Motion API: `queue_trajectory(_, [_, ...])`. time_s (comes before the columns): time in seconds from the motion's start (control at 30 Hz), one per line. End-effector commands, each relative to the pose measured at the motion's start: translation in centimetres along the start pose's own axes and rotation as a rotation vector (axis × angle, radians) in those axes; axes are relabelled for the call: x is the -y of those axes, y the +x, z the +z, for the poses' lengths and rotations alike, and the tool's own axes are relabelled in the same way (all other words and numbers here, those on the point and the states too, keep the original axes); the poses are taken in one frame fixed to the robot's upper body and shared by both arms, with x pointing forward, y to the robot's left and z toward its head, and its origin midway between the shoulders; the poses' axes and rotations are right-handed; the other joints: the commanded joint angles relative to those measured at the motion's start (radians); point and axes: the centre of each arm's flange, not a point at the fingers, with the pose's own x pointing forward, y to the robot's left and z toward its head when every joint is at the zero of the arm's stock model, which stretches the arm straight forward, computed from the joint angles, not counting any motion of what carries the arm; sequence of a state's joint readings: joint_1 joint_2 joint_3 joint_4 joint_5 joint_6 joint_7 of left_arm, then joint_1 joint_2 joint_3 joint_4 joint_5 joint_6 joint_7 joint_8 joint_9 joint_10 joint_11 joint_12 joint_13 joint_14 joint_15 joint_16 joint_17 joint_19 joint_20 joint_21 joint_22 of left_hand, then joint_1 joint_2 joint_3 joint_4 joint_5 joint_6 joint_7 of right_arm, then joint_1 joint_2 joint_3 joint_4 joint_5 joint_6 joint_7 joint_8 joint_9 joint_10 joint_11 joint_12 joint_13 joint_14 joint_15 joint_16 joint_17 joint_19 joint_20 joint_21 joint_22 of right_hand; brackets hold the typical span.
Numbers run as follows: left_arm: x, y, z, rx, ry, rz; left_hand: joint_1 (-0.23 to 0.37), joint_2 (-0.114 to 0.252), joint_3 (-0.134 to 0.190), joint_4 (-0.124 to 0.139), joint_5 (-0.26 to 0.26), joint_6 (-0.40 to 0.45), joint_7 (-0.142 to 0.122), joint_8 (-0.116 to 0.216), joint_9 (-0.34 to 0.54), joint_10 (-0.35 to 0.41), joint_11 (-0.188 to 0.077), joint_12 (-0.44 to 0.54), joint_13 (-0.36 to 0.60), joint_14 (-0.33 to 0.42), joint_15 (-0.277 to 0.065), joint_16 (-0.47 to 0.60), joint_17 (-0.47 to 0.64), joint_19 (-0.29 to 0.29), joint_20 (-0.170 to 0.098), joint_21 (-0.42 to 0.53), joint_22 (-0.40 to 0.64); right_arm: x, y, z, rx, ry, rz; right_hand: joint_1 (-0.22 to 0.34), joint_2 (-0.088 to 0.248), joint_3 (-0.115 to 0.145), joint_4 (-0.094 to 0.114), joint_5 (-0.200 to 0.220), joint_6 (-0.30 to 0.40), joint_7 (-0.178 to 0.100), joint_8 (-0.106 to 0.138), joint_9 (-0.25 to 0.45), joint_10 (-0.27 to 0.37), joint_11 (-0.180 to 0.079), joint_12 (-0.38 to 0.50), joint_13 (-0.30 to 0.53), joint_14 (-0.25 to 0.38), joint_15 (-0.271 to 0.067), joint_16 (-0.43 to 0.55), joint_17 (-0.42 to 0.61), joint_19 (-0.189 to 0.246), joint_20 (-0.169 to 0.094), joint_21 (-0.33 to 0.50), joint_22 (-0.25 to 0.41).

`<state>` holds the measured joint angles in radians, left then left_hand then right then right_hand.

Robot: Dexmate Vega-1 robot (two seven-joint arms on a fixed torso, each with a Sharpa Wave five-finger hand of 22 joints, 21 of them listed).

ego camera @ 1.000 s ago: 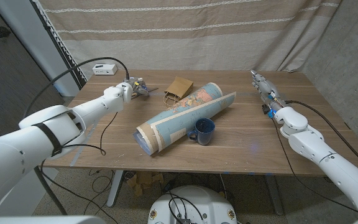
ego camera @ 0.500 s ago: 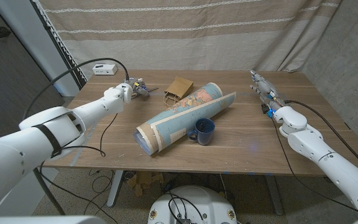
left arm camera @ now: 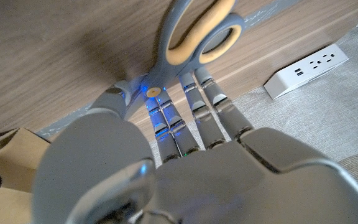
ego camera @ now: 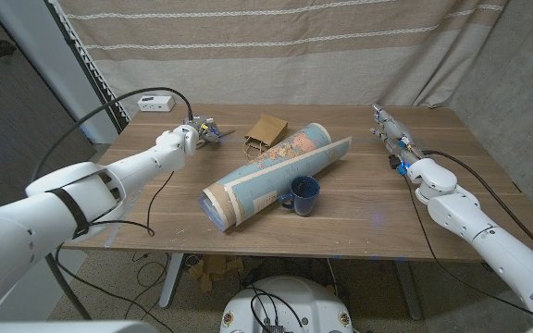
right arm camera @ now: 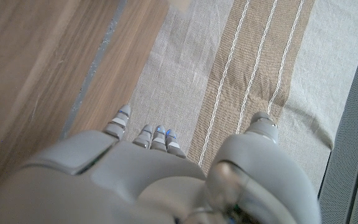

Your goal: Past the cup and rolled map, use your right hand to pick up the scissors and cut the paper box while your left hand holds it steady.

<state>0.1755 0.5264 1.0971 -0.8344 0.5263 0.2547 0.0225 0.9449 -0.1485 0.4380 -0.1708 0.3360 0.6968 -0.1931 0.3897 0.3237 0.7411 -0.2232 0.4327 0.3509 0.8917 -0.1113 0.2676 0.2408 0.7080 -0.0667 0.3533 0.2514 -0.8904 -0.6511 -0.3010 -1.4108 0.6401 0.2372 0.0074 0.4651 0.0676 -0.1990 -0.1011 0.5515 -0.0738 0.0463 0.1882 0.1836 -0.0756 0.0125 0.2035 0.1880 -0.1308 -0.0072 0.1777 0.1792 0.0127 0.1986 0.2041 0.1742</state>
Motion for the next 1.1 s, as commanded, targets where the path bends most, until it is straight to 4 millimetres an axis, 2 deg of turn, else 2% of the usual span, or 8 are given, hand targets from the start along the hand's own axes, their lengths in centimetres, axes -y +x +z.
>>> queue_trajectory(0.03, [2.1,-0.6,0.6,-0.012,0.015,-0.035,0.094,-0.012,0.044,-0.002,-0.018,0.069,-0.003,0.039,0.025,0.053,0.01,0.051,0.13,0.106,-0.122,0.0,0.024,0.029,-0.119,0.069,0.049,0.2,0.1,-0.5,-0.003,0.06,0.001,0.006,0.012,-0.006,0.001,0.005,-0.006,0.002,0.003,0.003,-0.009,-0.002,0.005,0.002,-0.007,0.006,0.006,0.004,0.009,0.01,0.01,0.004])
queue_trajectory(0.3, [2.6,-1.0,1.2,0.004,-0.008,-0.025,0.239,0.013,0.093,0.003,-0.128,0.184,0.001,0.129,0.057,0.184,0.012,0.128,0.206,0.32,-0.13,-0.001,0.051,0.092,-0.103,0.23,0.116,0.5,0.1,-0.7,0.0,0.082,-0.005,0.008,0.014,-0.006,0.001,0.005,-0.008,0.002,0.003,0.003,-0.012,-0.002,0.004,0.002,-0.008,0.006,0.006,0.004,0.015,0.012,0.01,0.004])
queue_trajectory(0.4, [2.6,-1.0,1.4,0.005,-0.028,-0.04,0.264,0.021,0.091,0.005,-0.145,0.206,0.009,0.142,0.055,0.218,0.012,0.136,0.209,0.355,-0.132,0.003,0.059,0.109,-0.1,0.263,0.124,0.8,0.0,-0.8,0.002,0.085,-0.01,0.009,0.015,-0.005,0.001,0.004,-0.009,0.002,0.003,0.003,-0.013,-0.002,0.004,0.002,-0.008,0.006,0.006,0.004,0.017,0.012,0.01,0.004])
queue_trajectory(0.53, [2.4,-1.3,1.5,0.021,-0.057,-0.023,0.281,0.028,0.08,0.018,-0.152,0.33,0.04,0.18,0.026,0.244,0.015,0.127,0.202,0.394,-0.131,-0.006,0.058,0.133,-0.09,0.329,0.14,0.9,-0.2,-0.9,0.001,0.093,-0.016,0.01,0.017,-0.005,0.001,0.004,-0.01,0.0,0.003,0.003,-0.013,-0.002,0.004,0.002,-0.008,0.007,0.007,0.004,0.02,0.01,0.01,0.004])
queue_trajectory(0.6, [2.3,-1.5,1.5,0.022,-0.073,-0.011,0.23,0.023,0.085,0.041,-0.139,0.38,0.067,0.171,-0.034,0.35,0.022,0.108,0.156,0.441,-0.129,-0.022,0.046,0.125,-0.099,0.388,0.15,1.0,-0.4,-1.0,0.002,0.092,-0.016,0.011,0.018,-0.005,0.001,0.004,-0.01,0.0,0.004,0.003,-0.013,-0.003,0.005,0.002,-0.008,0.006,0.007,0.004,0.021,0.008,0.01,0.004])
queue_trajectory(0.8, [2.3,-1.9,1.5,0.038,-0.116,0.013,0.199,-0.013,0.092,0.028,-0.125,0.481,0.114,0.159,-0.113,0.407,0.021,0.082,0.129,0.492,-0.127,-0.028,0.031,0.141,-0.092,0.48,0.161,1.2,-0.8,-1.0,0.004,0.1,-0.023,0.013,0.021,-0.004,0.0,0.003,-0.01,-0.001,0.004,0.003,-0.012,-0.005,0.005,0.002,-0.007,0.006,0.007,0.004,0.024,0.003,0.009,0.004])
queue_trajectory(0.9, [2.0,-2.1,1.4,0.031,-0.156,0.02,0.203,-0.017,0.102,0.023,-0.119,0.484,0.124,0.156,-0.115,0.418,0.023,0.08,0.125,0.496,-0.127,-0.027,0.03,0.137,-0.089,0.482,0.155,1.4,-1.0,-1.0,0.007,0.104,-0.025,0.015,0.022,-0.004,0.0,0.003,-0.01,-0.001,0.004,0.003,-0.012,-0.004,0.006,0.002,-0.007,0.006,0.007,0.004,0.025,0.0,0.009,0.004])
queue_trajectory(1.1, [0.8,-2.9,1.1,0.03,-0.237,0.074,0.212,-0.004,0.11,0.024,-0.109,0.45,0.108,0.17,-0.077,0.427,0.023,0.069,0.118,0.489,-0.127,-0.031,0.026,0.11,-0.094,0.485,0.148,1.5,-1.4,-1.0,0.011,0.114,-0.027,0.016,0.023,-0.004,0.0,0.003,-0.009,-0.002,0.005,0.003,-0.013,-0.003,0.006,0.002,-0.006,0.007,0.008,0.004,0.026,-0.004,0.008,0.004])
